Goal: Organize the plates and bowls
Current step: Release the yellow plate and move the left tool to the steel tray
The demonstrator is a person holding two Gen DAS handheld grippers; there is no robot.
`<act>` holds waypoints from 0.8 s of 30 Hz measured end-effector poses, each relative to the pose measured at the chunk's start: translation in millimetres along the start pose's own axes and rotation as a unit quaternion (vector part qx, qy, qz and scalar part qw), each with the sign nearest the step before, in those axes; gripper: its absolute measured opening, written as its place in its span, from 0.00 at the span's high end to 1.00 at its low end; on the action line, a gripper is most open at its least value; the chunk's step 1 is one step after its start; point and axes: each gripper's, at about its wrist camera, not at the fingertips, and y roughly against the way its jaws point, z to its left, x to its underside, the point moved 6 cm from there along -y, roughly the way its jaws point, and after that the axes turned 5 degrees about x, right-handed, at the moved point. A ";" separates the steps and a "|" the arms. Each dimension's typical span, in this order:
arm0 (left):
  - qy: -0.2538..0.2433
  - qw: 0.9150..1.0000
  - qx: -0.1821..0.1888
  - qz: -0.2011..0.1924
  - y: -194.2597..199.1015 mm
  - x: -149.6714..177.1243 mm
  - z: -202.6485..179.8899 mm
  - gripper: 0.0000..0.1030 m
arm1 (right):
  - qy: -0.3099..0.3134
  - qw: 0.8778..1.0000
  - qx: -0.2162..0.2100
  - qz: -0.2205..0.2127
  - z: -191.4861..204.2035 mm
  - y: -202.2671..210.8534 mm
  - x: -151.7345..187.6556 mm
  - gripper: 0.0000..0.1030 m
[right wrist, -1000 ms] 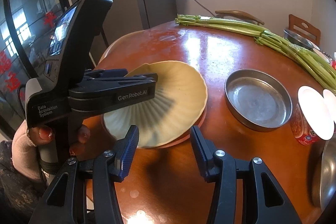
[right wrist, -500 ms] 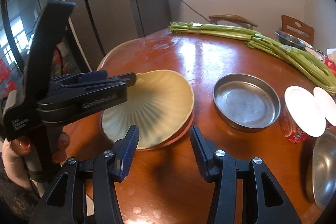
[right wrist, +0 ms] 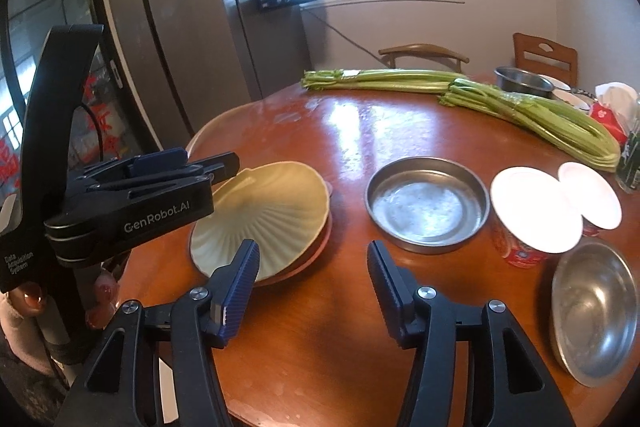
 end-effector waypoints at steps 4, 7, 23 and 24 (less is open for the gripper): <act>-0.009 1.000 0.005 -0.003 5.8 -2.7 -15.0 0.43 | -0.011 1.000 0.003 -0.010 -12.3 11.7 -2.0 0.43; -0.016 1.000 0.010 -0.005 9.3 -5.1 -27.7 0.43 | -0.020 1.000 0.005 -0.018 -20.7 20.4 -3.3 0.42; -0.061 0.998 0.029 0.010 -1.7 -21.1 -78.7 0.43 | -0.067 0.997 0.022 -0.026 -62.0 40.7 -2.9 0.41; -0.063 0.997 0.030 0.013 -4.1 -21.7 -80.9 0.43 | -0.071 0.997 0.023 -0.024 -65.0 40.2 -2.2 0.41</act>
